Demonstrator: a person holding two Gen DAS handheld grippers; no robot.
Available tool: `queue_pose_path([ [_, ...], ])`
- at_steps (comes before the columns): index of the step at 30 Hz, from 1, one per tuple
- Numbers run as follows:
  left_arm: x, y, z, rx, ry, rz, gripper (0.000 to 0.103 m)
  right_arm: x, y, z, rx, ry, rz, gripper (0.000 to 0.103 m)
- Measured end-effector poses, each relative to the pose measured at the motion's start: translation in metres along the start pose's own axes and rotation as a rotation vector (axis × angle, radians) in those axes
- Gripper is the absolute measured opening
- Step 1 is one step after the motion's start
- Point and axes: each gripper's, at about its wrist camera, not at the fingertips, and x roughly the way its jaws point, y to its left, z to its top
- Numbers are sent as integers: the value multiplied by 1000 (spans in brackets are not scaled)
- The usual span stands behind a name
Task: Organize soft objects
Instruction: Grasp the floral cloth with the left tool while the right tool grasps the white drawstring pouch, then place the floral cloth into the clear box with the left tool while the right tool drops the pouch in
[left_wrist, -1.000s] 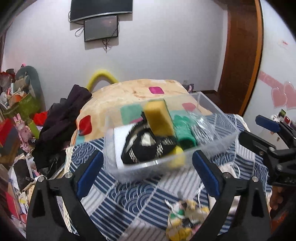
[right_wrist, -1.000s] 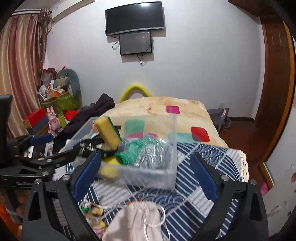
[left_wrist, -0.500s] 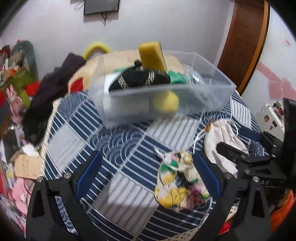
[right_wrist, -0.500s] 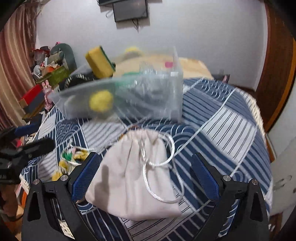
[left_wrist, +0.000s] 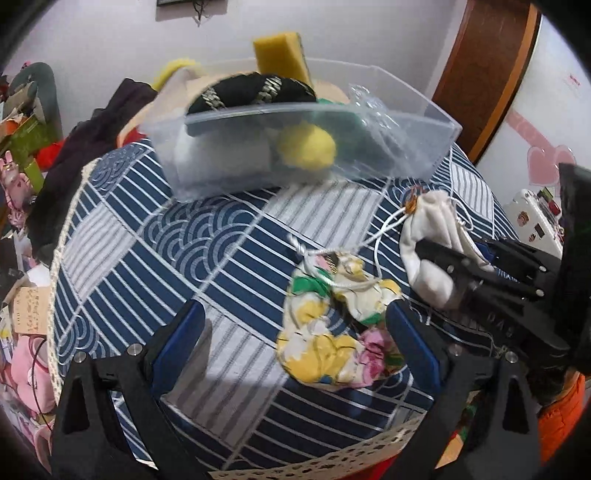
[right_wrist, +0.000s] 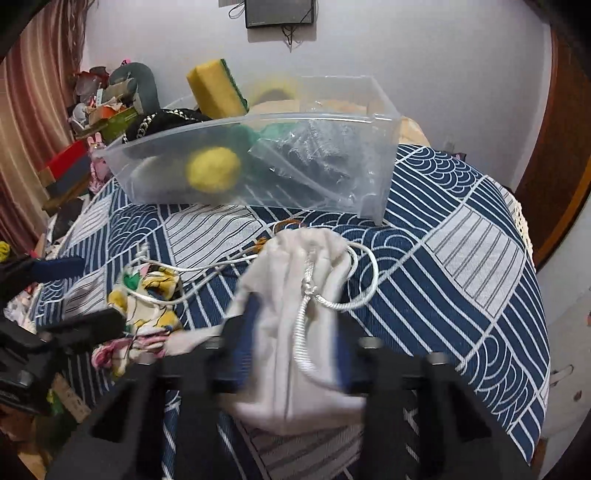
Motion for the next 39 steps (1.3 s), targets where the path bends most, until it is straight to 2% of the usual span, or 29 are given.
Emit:
queue_pose_path([
  [2, 4, -5, -1, 6, 12, -15, 99, -4, -5, -2, 11, -5, 17, 16],
  [9, 17, -25, -9, 59, 24, -28, 99, -16, -19, -9, 54, -45, 12, 15],
  [15, 15, -35, -17, 93, -12, -10, 69, -31, -23, -7, 69, -100, -11, 15],
  [20, 12, -31, -15, 59, -13, -14, 31, -39, -16, 1, 71, -146, -17, 15],
  [23, 9, -24, -13, 28, -21, -14, 21, -48, -19, 2, 64, -169, -12, 15],
  [25, 1, -21, -11, 21, -45, -5, 17, -51, -18, 5, 61, -179, -7, 15],
  [31, -32, -23, 3, 33, -148, 17, 18, -55, -13, 14, 50, -204, 11, 15],
  [36, -59, -19, 31, 43, -240, 15, 18, -62, -11, 29, 46, -246, 25, 16],
  [39, -70, -16, 48, 54, -298, 48, 18, -67, -7, 42, 36, -287, 29, 16],
])
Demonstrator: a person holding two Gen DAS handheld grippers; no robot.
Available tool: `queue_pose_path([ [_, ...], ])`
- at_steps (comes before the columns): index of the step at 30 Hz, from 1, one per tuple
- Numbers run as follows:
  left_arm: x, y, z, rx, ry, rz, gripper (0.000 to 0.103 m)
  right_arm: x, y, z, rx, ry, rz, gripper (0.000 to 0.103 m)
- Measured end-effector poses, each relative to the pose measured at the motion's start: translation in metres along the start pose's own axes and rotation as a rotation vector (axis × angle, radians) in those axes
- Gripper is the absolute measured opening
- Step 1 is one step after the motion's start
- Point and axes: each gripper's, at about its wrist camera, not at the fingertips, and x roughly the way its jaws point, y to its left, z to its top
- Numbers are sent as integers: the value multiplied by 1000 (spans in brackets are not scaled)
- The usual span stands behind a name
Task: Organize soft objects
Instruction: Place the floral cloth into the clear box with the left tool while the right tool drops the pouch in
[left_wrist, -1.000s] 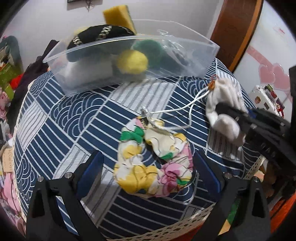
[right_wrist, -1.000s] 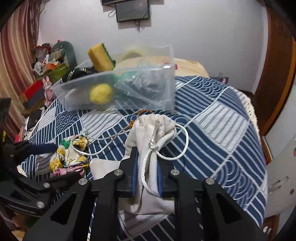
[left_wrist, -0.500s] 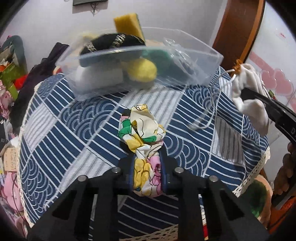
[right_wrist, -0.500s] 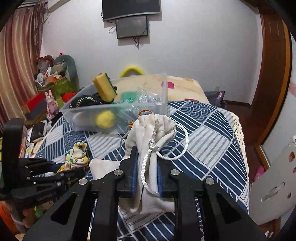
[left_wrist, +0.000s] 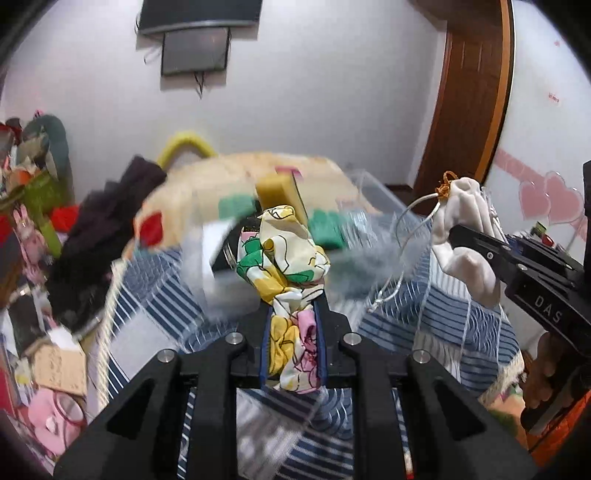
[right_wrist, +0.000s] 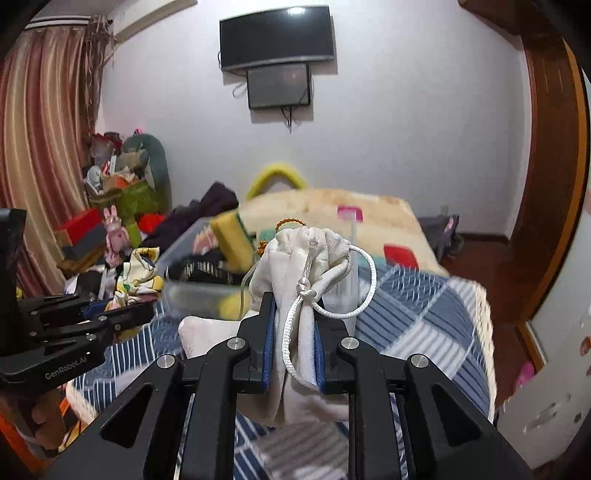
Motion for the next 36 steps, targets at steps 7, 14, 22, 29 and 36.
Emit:
queue_pose_path([
  [7, 4, 4, 30, 4, -48, 20, 19, 7, 4, 31, -16, -81, -3, 16],
  [14, 28, 15, 48, 11, -47, 9, 19, 31, 10, 48, 3, -91, 18, 16],
  [22, 75, 28, 53, -20, 52, 8, 19, 71, 15, 45, 9, 0, 22, 16],
  [29, 97, 37, 47, -55, 103, 6, 51, 104, 14, 31, 17, 124, 38, 25],
  [36, 91, 41, 41, -54, 93, 19, 69, 108, 13, 32, -11, 175, 40, 48],
])
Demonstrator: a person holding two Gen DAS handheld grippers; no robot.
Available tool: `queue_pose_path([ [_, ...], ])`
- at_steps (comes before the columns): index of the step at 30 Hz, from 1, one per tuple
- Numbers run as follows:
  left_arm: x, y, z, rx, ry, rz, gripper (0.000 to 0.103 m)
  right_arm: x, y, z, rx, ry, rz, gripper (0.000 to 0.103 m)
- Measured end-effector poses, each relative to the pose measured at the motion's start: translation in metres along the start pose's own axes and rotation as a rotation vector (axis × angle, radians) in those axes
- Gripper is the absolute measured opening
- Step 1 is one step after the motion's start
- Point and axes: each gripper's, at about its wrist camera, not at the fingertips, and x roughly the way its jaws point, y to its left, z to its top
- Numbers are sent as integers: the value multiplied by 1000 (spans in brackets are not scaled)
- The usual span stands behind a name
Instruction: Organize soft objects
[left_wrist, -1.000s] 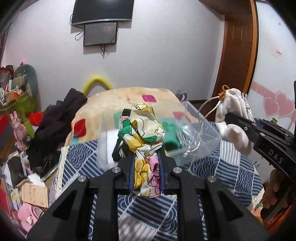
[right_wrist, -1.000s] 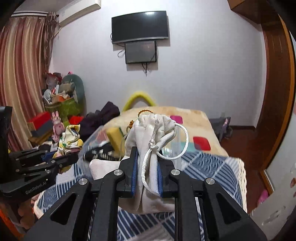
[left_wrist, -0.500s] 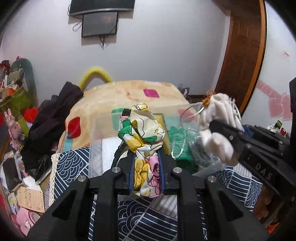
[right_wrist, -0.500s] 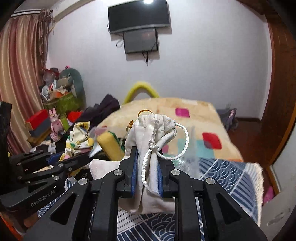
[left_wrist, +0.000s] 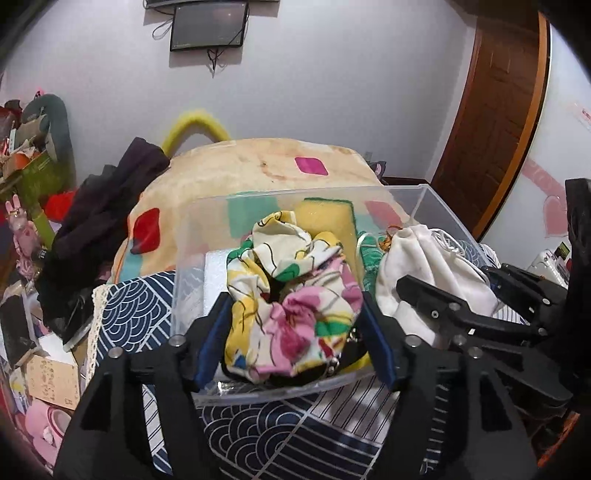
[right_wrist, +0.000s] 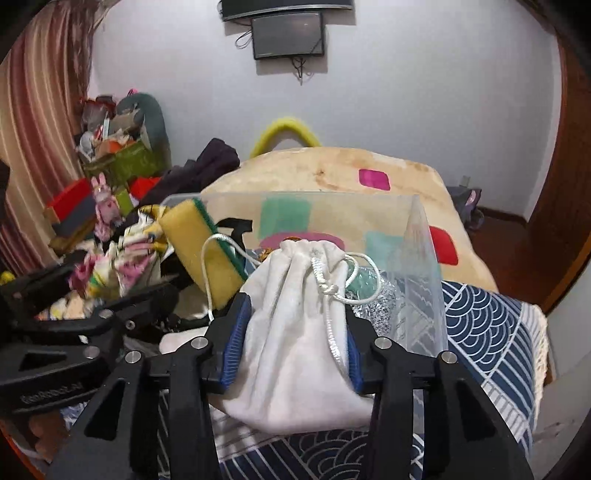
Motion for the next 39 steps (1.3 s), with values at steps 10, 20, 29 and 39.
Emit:
queue_pose_path([
  [10, -45, -7, -8, 29, -61, -26, 81, -34, -7, -4, 0, -73, -18, 82],
  [20, -127, -22, -9, 50, -276, -4, 98, -108, -5, -4, -10, -280, -35, 97],
  [29, -183, -36, -27, 84, -417, 11, 102, -155, 13, -17, -40, -465, -35, 103],
  [39, -203, -36, -41, 58, -467, 5, 102, -173, 24, -37, -35, -515, -34, 103],
])
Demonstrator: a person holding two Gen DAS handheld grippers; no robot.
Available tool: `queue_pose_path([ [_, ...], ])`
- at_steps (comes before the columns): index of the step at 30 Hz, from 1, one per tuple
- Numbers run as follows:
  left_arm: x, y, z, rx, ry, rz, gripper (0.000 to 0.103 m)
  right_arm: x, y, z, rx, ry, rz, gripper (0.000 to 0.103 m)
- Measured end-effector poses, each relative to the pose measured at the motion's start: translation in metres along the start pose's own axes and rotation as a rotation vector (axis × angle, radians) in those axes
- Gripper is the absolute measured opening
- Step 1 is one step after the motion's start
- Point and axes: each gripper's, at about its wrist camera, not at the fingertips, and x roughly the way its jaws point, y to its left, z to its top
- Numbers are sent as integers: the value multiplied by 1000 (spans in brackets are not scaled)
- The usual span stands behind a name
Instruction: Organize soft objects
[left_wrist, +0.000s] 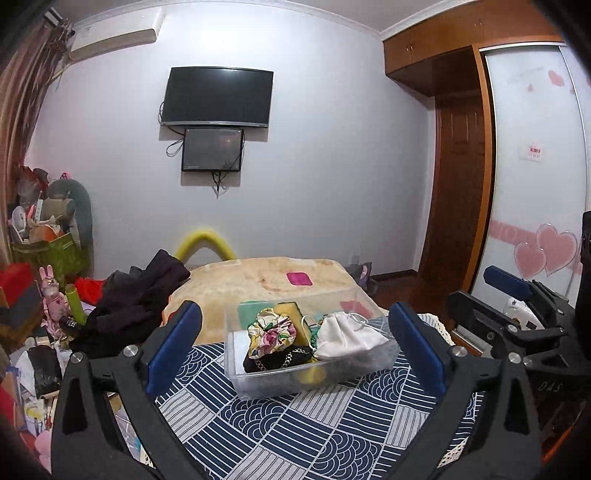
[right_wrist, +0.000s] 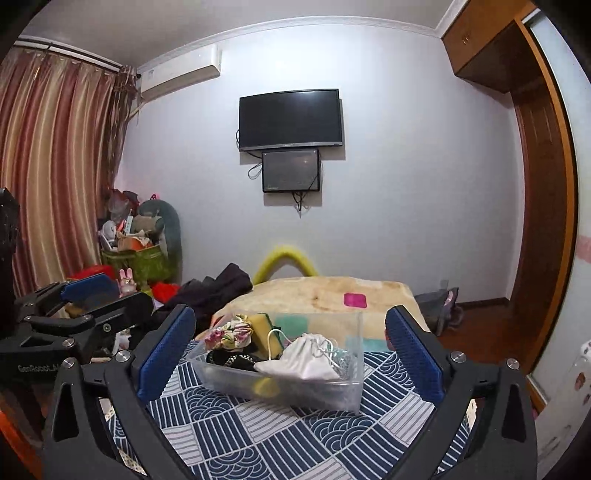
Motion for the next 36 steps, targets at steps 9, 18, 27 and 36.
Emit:
queue_pose_path([
  [9, -1, -2, 0, 7, -4, 3, 102, -10, 4, 0, 1, -37, 4, 103],
  [18, 0, -3, -2, 9, -9, 8, 103, -12, 5, 1, 5, -35, 8, 103],
  [27, 1, -4, -2, 12, -11, 9, 103, -13, 5, 2, 8, -25, 12, 103],
  [36, 1, -7, -2, 10, -10, 12, 103, -12, 4, 2, 14, -21, 9, 103],
])
